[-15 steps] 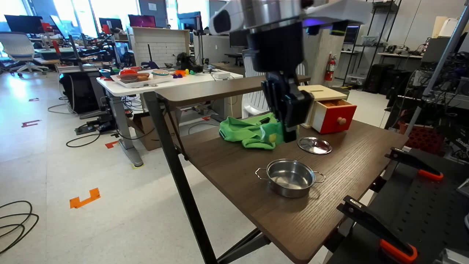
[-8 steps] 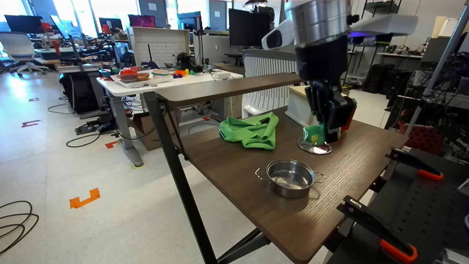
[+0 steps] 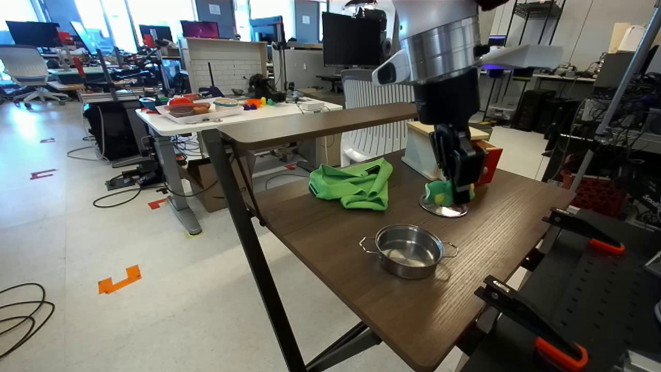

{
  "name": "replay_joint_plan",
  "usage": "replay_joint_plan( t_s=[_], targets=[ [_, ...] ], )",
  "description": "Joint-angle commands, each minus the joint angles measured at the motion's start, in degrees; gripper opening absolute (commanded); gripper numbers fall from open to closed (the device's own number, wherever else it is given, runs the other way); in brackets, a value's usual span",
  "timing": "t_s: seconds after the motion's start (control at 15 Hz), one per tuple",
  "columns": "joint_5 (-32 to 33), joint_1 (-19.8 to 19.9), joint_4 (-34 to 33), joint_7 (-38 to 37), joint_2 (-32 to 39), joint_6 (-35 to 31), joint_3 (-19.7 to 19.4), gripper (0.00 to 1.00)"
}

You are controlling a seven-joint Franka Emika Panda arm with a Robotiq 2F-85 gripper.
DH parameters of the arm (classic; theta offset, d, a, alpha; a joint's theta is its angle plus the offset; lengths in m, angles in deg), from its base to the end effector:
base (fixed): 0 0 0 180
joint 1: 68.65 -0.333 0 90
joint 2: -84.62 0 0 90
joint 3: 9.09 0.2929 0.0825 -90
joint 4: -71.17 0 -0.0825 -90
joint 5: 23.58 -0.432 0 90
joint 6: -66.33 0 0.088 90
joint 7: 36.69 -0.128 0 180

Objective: Put the green plush toy in the silver pot.

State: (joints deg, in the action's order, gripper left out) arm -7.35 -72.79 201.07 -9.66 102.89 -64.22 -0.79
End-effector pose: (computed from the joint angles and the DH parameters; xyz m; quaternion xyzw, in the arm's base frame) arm 0.5042 0.1061 0.1153 0.8871 0.4317 -0.1555 0.0501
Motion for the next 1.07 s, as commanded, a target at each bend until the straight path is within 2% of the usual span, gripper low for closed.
replay_joint_plan(
  t_s=[0.0, 0.47, 1.0],
  targets=[
    [-0.4, -0.6, -4.3, 0.7, 3.3, 0.3, 0.5, 0.04],
    [0.7, -2.2, -8.6, 5.6, 6.0, 1.3, 3.3, 0.04],
    [-0.4, -3.4, -6.1, 5.5, 5.1, 0.9, 4.2, 0.04]
  ],
)
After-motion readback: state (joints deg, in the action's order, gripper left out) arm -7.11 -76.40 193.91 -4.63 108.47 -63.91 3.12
